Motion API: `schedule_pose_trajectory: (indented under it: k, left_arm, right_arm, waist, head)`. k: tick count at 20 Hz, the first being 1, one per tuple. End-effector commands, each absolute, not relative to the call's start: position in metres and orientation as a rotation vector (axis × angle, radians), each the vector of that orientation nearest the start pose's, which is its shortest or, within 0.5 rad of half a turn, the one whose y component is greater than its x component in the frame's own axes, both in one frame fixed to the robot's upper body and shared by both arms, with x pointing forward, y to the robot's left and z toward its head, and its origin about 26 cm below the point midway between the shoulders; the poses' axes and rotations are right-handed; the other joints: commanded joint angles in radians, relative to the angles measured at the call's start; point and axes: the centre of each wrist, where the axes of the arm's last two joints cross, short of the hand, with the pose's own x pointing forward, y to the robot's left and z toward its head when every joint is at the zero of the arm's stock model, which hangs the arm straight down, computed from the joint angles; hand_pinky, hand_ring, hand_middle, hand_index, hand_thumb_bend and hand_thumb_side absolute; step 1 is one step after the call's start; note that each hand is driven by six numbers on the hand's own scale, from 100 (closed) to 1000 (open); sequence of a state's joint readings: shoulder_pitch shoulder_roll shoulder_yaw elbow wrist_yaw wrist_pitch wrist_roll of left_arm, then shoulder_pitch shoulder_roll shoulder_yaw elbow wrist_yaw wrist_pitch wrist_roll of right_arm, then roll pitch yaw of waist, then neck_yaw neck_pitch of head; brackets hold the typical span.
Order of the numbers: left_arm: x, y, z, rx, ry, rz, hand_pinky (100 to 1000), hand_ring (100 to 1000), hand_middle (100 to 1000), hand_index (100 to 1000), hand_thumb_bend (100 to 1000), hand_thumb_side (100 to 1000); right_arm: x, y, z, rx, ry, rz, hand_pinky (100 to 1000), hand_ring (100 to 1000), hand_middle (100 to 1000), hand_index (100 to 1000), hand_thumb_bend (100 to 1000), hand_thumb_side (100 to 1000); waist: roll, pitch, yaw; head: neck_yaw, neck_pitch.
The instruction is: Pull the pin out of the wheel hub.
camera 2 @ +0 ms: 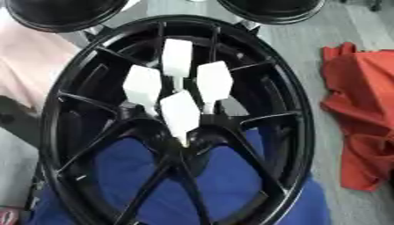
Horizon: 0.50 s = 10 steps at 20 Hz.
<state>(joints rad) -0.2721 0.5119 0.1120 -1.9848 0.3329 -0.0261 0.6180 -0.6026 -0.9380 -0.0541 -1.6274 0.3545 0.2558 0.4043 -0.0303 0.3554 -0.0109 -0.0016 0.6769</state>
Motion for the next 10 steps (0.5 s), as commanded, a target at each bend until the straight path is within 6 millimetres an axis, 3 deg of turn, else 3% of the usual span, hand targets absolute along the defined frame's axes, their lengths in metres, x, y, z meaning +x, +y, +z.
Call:
schedule_pose_trajectory:
  k: [1, 2, 3, 10]
  left_arm:
    - [0.29, 0.32, 0.231, 0.388, -2.306, 0.393, 704, 720, 656, 784, 157, 773]
    - [0.29, 0.32, 0.231, 0.389, -2.305, 0.388, 704, 719, 656, 784, 156, 772]
    - [0.29, 0.32, 0.231, 0.39, -2.304, 0.383, 704, 719, 655, 784, 156, 771]
    - [0.29, 0.32, 0.229, 0.391, -2.293, 0.357, 704, 719, 654, 783, 154, 771]
  right_arm:
    - [0.327, -0.382, 0.365, -1.096, -1.408, 1.169, 901, 787, 768, 819, 100, 533]
    - [0.325, -0.38, 0.372, -1.103, -1.376, 1.21, 906, 793, 769, 824, 100, 609]
    - [0.324, -0.377, 0.379, -1.11, -1.351, 1.243, 907, 795, 770, 826, 100, 539]
    - [0.327, -0.332, 0.421, -1.111, -1.371, 1.446, 917, 807, 775, 837, 100, 500]
  waist:
    - [-0.003, -0.029, -0.001]
    - [-0.005, -0.031, -0.002]
    - [-0.007, -0.033, -0.002]
    - [-0.02, -0.042, -0.004]
  head:
    - [0.003, 0.01]
    - [0.002, 0.014]
    - [0.002, 0.018]
    - [-0.017, 0.035]
